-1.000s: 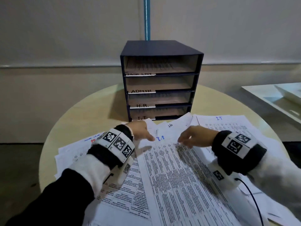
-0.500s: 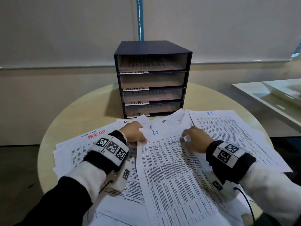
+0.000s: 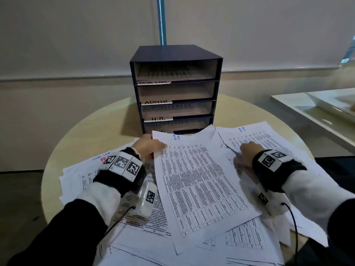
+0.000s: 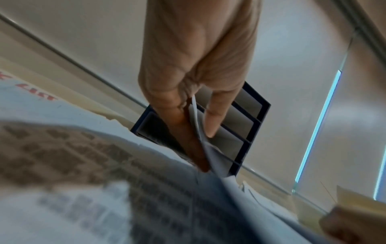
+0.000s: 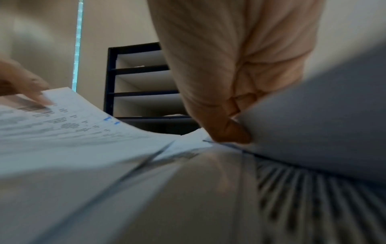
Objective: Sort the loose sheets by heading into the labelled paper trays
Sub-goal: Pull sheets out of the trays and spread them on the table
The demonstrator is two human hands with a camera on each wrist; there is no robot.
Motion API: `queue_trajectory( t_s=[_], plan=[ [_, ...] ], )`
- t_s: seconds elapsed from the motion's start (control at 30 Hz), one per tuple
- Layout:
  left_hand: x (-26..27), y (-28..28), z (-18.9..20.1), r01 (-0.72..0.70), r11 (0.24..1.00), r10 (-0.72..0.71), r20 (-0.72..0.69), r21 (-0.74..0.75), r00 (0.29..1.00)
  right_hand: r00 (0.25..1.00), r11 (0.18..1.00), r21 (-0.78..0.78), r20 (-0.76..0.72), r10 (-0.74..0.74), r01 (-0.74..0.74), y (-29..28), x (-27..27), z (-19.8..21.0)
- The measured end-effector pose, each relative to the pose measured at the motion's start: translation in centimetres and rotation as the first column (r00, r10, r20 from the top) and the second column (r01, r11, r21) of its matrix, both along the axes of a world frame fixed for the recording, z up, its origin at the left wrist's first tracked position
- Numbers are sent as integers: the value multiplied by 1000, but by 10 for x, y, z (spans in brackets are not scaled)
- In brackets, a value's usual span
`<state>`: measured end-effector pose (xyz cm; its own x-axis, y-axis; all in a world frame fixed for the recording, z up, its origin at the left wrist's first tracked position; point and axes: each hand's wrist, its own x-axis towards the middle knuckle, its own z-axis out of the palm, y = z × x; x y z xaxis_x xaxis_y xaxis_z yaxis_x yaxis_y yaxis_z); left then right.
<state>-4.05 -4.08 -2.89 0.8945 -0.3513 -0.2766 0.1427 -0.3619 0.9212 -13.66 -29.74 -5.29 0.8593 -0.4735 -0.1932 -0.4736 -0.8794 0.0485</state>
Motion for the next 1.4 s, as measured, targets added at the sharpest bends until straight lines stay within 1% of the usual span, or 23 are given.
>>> queue_trajectory(
  t_s=[0.07,0.17,0.27,0.37,0.47,0.53,0.6,0.7,0.73,0.8,0.83,0.93,1.03,1.07,1.13,1.17,1.2,1.23,1.27,1.33,1.4],
  plan=[
    [-4,-3,-5,37,999,-37,1,13,999,1000,1000,22,4,-2,2,-2,0,9],
    [-6,-6,-7,23,999,-23,0,-37,1000,995,995,96,104,4,-14,-3,-2,27],
    [-4,-10,-7,12,996,-17,-58,-93,998,979,965,205,152,133,-163,22,-6,38],
    [-4,-18,-7,-36,991,17,-136,-132,991,940,888,311,151,307,-340,63,-7,35],
    [-6,-17,-8,-48,988,24,-158,-149,987,907,832,361,166,387,-421,94,0,26],
    [-5,-15,-12,-28,990,6,-158,-137,987,905,818,387,172,390,-426,106,3,23],
    [-5,-11,-15,-37,993,24,-118,-110,993,904,791,441,162,395,-424,111,1,24],
    [-4,-7,-22,-47,998,46,-21,-52,999,908,702,594,130,398,-392,111,-7,33],
    [-5,-7,-22,-50,998,50,9,-39,999,912,685,625,117,392,-374,110,-9,36],
    [-3,-8,-22,-60,998,62,75,-18,995,909,690,618,99,406,-376,106,-10,42],
    [-2,-9,-21,-69,998,69,107,1,992,897,712,576,94,431,-402,102,-9,44],
    [3,-8,-14,-142,988,129,175,65,976,869,792,370,109,482,-486,89,-5,52],
    [9,-6,-7,-173,983,156,211,66,965,892,851,270,152,425,-451,70,-1,58],
    [11,-5,-6,-171,984,157,219,47,963,906,878,232,172,387,-419,63,1,60],
    [9,-3,0,-165,986,163,204,-10,965,925,931,166,260,276,-324,46,5,58],
    [10,-1,1,-155,987,158,195,-28,968,928,948,188,321,189,-258,37,8,56],
    [11,0,1,-143,989,147,192,-36,970,925,948,256,370,86,-191,27,10,53],
    [12,1,0,-128,991,133,186,-38,974,918,921,361,397,-9,-148,19,13,50],
    [12,1,-1,-122,991,129,179,-49,975,910,869,476,406,-83,-133,12,15,45],
    [13,2,-7,-126,989,137,138,-83,981,866,739,650,459,-198,-176,2,17,34],
    [15,3,-13,-167,967,175,25,-193,984,786,624,736,538,-306,-262,2,15,29]
  ],
)
